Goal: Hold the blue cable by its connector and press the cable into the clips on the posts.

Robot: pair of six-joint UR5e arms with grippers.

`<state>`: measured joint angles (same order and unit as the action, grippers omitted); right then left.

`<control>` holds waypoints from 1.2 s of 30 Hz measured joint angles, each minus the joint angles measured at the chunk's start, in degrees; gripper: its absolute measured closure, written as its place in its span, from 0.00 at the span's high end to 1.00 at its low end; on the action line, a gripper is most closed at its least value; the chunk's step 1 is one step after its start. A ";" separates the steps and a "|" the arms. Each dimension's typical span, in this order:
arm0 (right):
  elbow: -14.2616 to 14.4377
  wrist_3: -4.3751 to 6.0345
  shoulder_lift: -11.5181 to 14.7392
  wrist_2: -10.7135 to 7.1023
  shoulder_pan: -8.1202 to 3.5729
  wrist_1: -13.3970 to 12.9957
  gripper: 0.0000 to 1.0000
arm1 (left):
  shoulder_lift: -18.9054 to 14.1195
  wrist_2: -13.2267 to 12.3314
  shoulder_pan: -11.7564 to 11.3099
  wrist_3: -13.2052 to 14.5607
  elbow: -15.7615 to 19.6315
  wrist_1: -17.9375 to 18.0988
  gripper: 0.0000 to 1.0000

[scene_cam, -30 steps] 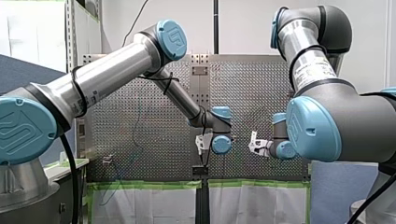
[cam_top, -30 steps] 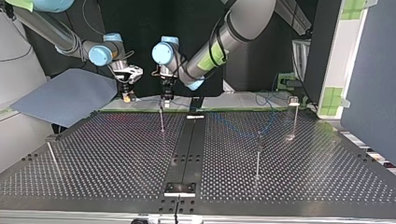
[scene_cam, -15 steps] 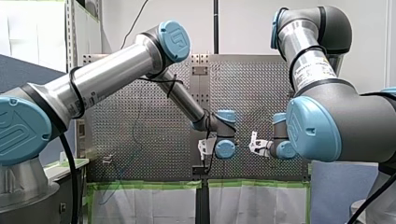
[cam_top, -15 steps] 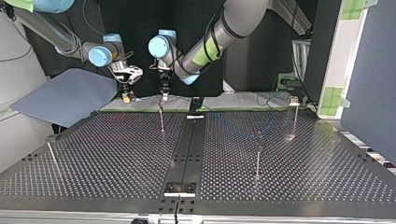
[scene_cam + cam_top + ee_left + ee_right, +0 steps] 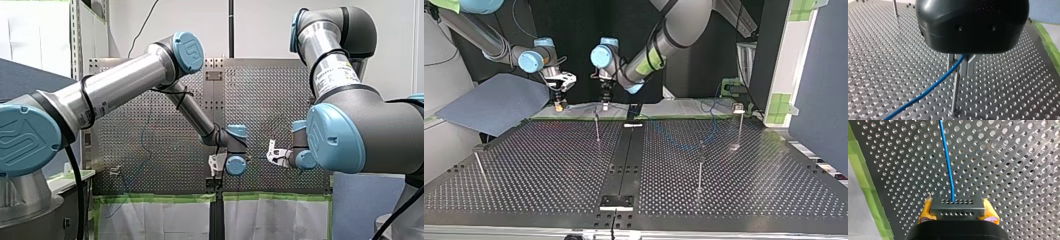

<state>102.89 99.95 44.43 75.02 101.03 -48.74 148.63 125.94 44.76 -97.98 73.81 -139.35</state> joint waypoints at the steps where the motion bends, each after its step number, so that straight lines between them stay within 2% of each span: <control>1: -0.09 0.00 0.01 -0.01 0.00 0.04 0.00 | 0.00 -0.14 -0.19 0.06 0.00 0.01 0.01; 5: -0.67 -0.04 0.02 -0.03 0.00 0.76 0.00 | 0.02 -1.10 -1.10 0.25 0.01 0.01 0.01; 10: -1.48 -0.56 0.02 -0.04 0.00 1.90 0.00 | 0.02 -2.57 -2.10 0.54 0.00 -0.62 0.01; 23: -2.61 -1.10 0.02 -0.10 0.00 2.06 0.00 | 0.02 -6.60 -4.66 2.18 0.00 -2.64 0.01; 31: -3.36 -1.21 0.02 -0.12 0.00 2.04 0.00 | 0.00 -8.99 -5.35 2.67 -0.01 -2.94 0.01; 36: -3.55 -1.24 0.01 -0.12 0.00 2.01 0.00 | -0.11 -11.45 -5.09 3.89 -0.25 -3.46 0.01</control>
<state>99.34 98.71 44.45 74.89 101.03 -46.73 148.53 114.49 39.67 -94.09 73.56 -142.81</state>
